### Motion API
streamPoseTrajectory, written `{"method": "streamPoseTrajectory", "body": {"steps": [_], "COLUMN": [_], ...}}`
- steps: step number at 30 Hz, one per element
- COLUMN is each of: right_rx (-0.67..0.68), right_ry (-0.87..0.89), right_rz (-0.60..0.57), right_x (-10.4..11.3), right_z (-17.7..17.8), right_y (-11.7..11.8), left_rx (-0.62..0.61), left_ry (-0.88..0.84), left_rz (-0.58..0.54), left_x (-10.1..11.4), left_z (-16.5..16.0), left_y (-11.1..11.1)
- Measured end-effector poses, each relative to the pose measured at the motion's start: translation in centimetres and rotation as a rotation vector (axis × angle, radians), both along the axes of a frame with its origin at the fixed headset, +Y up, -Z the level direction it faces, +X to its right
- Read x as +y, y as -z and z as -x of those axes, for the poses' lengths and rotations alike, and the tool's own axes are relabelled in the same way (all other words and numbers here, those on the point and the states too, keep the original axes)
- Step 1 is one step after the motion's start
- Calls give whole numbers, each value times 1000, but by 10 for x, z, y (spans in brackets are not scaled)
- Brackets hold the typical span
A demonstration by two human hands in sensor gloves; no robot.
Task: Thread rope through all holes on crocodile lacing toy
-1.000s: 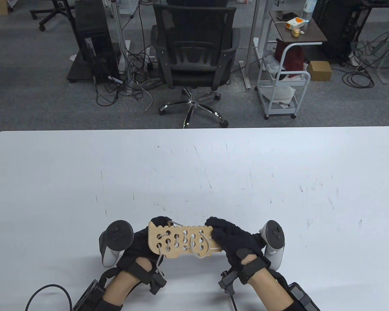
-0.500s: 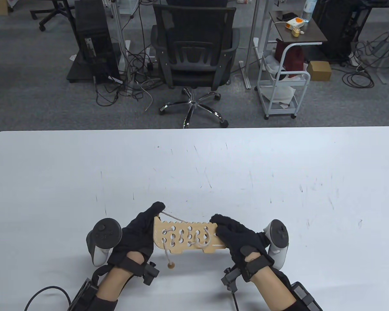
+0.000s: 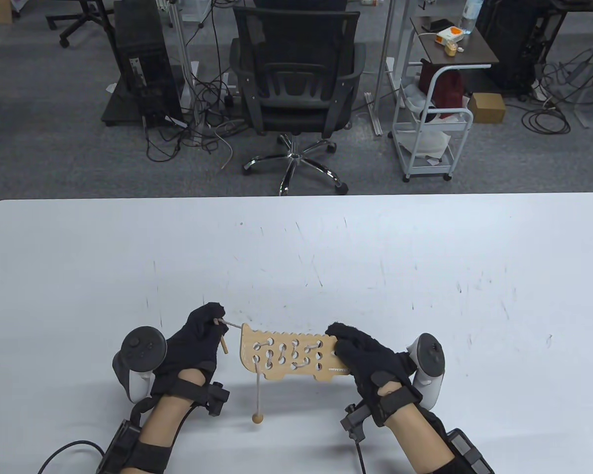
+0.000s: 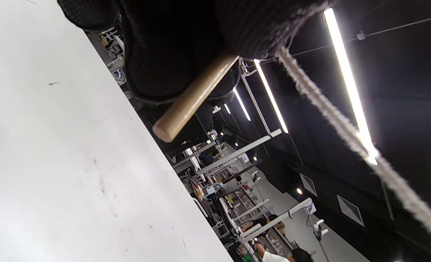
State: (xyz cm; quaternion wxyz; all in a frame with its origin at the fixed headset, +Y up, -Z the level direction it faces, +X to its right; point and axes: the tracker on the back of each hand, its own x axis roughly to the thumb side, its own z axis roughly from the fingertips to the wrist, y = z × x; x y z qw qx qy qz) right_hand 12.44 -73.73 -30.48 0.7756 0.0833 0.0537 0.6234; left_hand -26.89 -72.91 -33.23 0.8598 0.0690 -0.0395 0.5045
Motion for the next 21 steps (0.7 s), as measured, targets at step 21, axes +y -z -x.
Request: {"method": "streamPoseTrajectory", "body": {"steps": [21], "right_rx": [12], "right_ry": [-19], "right_rz": [-7], "right_x": [-3], "right_z": [2], "right_y": [1], "left_rx": [-24], "left_ry": [-43], "left_rz": [-26], "left_x": [9], "left_z": [3], "left_y": [-2]}}
